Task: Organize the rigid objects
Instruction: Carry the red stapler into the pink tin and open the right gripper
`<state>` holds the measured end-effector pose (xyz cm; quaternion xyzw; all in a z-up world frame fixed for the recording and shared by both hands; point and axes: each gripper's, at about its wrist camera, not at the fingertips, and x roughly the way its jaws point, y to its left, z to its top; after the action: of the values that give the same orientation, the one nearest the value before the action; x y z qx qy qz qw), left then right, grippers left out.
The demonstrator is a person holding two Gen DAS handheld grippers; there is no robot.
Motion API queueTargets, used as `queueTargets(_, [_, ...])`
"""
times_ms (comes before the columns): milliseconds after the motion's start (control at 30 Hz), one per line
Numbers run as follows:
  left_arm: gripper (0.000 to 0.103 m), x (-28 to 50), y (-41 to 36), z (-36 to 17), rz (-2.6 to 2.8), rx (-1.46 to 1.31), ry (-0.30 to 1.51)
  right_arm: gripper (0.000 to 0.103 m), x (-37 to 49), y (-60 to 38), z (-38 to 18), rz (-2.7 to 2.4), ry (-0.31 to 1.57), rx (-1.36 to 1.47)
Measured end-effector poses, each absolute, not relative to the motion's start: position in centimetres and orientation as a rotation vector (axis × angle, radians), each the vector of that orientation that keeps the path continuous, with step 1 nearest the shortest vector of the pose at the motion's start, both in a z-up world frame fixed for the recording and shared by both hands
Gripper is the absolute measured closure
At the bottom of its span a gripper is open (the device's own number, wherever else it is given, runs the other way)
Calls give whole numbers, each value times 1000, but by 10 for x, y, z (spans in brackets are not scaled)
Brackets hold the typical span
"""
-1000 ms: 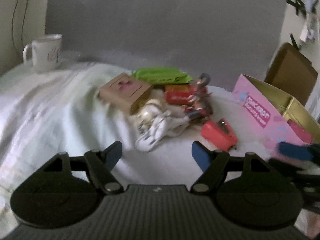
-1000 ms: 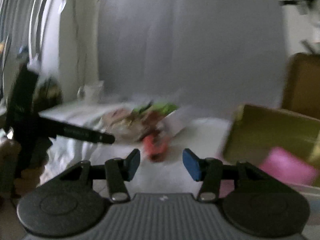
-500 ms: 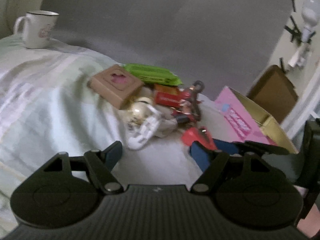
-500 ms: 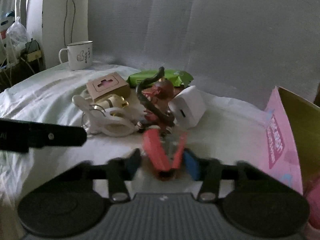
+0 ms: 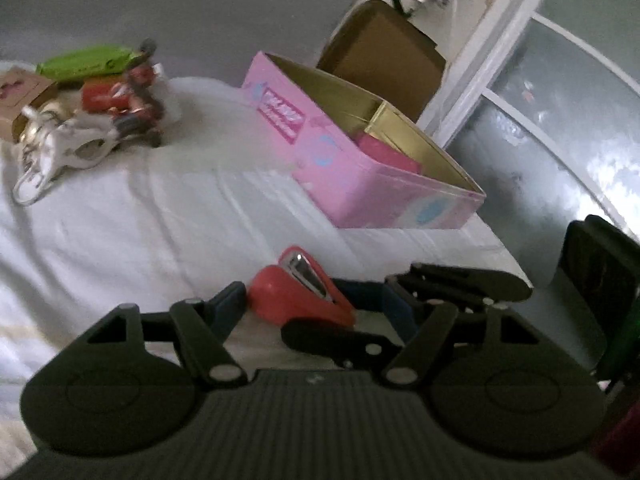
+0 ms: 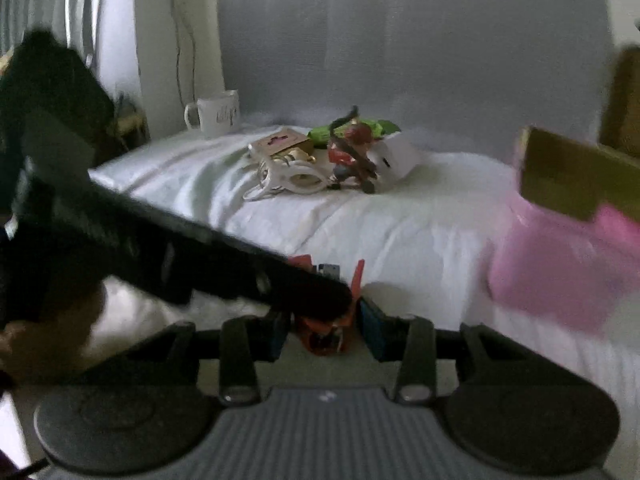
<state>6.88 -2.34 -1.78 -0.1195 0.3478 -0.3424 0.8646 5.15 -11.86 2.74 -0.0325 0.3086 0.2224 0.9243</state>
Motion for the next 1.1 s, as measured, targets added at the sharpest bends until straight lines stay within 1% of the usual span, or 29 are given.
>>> queueTargets(167, [41,70,-47,-9,-707,-209,739,66,34,-147,26,426,601,80])
queueTargets(400, [40,71,-97,39,-779,-129,618,67,13,-187,50,335,409,114])
queueTargets(567, [40,102,-143,59,-810,-80,564,66,29,-219,74,244,308,79])
queueTargets(700, [40,136,-165,54,-806,-94,609,66,59,-248,78,211,328,102])
queueTargets(833, [40,166,-177,45,-777,-131,677,66,93,-267,69,199,392,127])
queueTargets(900, [39,175,-184,40,-757,-140,709,65,108,-269,62,188,409,118])
queueTargets(933, [39,178,-186,37,-740,-140,722,64,114,-269,59,177,414,110])
queueTargets(1033, [38,179,-191,32,-697,-129,729,54,127,-273,49,140,420,119])
queueTargets(1100, [39,176,-192,35,-684,-133,725,54,129,-276,46,130,414,148])
